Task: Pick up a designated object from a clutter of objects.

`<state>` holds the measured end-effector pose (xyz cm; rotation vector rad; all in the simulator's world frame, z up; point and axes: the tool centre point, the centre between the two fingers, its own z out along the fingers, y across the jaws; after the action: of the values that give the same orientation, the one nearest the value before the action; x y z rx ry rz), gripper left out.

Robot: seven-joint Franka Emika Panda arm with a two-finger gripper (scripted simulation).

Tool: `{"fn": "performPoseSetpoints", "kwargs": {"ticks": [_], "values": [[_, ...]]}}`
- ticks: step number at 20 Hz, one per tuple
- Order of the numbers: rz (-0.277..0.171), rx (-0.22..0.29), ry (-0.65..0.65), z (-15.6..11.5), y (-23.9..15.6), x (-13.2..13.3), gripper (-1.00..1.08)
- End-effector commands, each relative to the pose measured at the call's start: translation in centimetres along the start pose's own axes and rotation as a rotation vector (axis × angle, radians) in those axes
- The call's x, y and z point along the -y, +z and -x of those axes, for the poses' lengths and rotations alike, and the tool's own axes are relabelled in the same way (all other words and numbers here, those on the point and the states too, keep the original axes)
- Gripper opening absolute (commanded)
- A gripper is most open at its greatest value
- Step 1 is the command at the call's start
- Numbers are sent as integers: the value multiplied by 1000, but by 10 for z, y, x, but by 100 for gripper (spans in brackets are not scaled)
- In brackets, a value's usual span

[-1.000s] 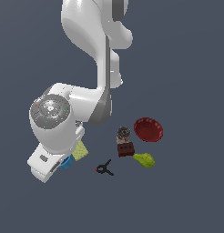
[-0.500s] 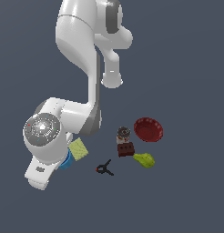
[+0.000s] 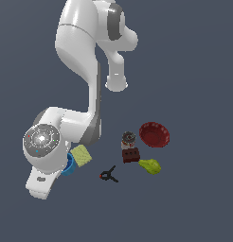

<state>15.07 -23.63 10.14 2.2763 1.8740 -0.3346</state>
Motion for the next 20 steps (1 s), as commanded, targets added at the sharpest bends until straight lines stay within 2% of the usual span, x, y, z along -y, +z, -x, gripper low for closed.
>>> {"fn": "performPoseSetpoints", "kwargs": {"ticks": [1, 12, 13, 20], "values": [[0, 0, 0, 0, 0, 0, 28], [1, 0, -5, 0, 31, 0, 28], [1, 0, -5, 0, 31, 0, -100], [1, 0, -5, 0, 31, 0, -100]]}}
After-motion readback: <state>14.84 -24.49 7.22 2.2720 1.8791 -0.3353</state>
